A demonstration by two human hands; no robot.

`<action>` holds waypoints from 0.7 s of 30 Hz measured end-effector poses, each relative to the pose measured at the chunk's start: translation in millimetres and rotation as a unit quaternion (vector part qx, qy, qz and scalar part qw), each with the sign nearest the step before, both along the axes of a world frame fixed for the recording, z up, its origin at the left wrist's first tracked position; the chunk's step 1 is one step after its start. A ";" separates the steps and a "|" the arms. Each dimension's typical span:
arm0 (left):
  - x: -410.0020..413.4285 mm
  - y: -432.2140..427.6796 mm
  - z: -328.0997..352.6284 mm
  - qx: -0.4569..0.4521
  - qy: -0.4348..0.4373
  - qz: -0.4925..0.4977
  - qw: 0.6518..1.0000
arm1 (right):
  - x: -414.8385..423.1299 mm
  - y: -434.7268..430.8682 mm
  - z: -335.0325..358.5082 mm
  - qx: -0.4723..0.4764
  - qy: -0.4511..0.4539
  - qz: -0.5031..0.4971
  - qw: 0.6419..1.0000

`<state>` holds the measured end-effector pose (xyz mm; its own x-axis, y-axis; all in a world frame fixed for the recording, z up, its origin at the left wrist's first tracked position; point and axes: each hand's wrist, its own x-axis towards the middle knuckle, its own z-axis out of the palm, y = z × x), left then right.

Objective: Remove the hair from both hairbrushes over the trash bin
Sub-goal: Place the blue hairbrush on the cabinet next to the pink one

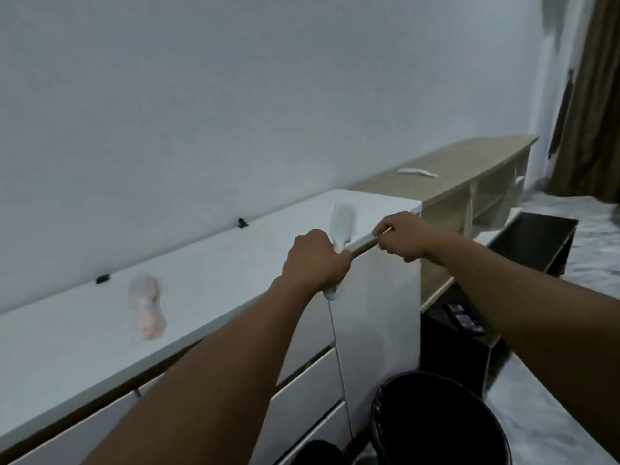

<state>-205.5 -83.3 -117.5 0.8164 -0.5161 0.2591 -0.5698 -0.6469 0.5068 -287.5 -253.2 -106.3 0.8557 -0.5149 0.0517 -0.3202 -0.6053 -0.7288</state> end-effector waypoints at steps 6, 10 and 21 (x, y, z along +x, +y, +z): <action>36.7 114.6 38.8 0.011 -0.031 0.134 0.990 | 56.0 85.8 42.6 -0.020 -0.015 0.107 0.994; 63.1 195.0 44.7 0.017 -0.034 0.226 0.973 | 102.6 152.8 50.5 -0.021 -0.019 0.179 0.983; 114.8 312.8 -16.5 0.077 0.022 0.355 0.932 | 202.5 277.5 -4.8 -0.062 0.018 0.293 0.954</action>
